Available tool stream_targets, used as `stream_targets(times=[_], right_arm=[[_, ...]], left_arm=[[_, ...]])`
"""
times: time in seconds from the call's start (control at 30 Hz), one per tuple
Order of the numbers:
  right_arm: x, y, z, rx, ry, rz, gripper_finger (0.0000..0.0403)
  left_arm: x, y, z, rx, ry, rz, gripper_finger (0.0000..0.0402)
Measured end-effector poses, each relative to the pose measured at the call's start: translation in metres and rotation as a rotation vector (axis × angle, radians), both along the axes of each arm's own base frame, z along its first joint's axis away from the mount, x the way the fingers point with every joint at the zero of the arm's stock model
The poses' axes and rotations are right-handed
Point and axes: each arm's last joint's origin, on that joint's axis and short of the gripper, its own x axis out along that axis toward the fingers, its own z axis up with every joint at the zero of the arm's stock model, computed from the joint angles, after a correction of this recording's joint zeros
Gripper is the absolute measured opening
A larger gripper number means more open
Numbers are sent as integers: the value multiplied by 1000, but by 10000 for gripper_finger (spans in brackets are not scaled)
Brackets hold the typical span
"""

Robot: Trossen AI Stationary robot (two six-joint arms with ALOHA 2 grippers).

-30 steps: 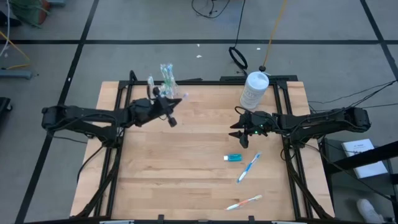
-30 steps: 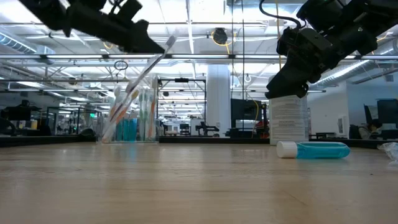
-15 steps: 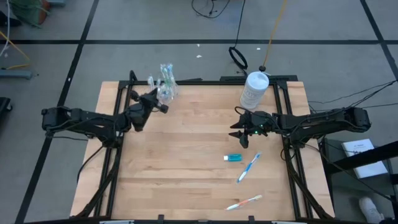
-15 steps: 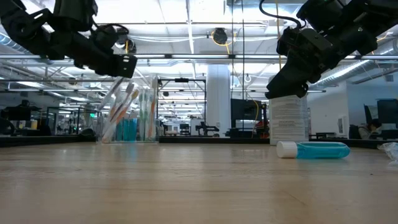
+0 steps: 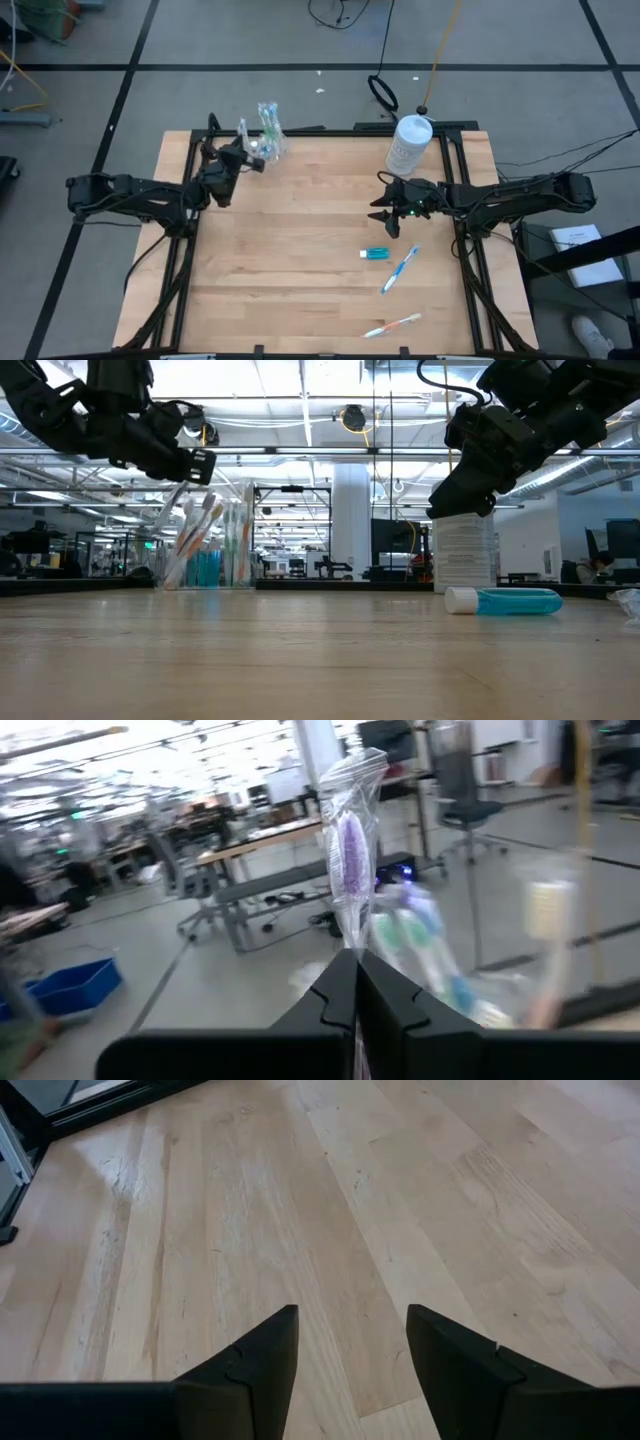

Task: Pick & Place toothbrushing station
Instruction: Put the purple toothbrush into the transparent organizer

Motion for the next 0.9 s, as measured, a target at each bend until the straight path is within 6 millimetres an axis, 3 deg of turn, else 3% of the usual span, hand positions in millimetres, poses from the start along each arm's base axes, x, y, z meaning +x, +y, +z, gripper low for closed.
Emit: stream_targets(times=[0.1,0.23,0.5,0.7,0.9], right_arm=[[0,0,0,0,0,0,183],[0,0,0,0,0,0,183],[0,0,0,0,-2,0,183],[0,0,0,0,-2,0,183],[0,0,0,0,-2,0,183]], left_arm=[[-4,11,1,-2,-41,-2,5],[-3,21,-1,-14,-81,-141,12],[-9,35,-4,-19,-83,-75,13],[-7,43,-23,-109,24,-128,4],[-3,47,-44,-166,129,-61,13]])
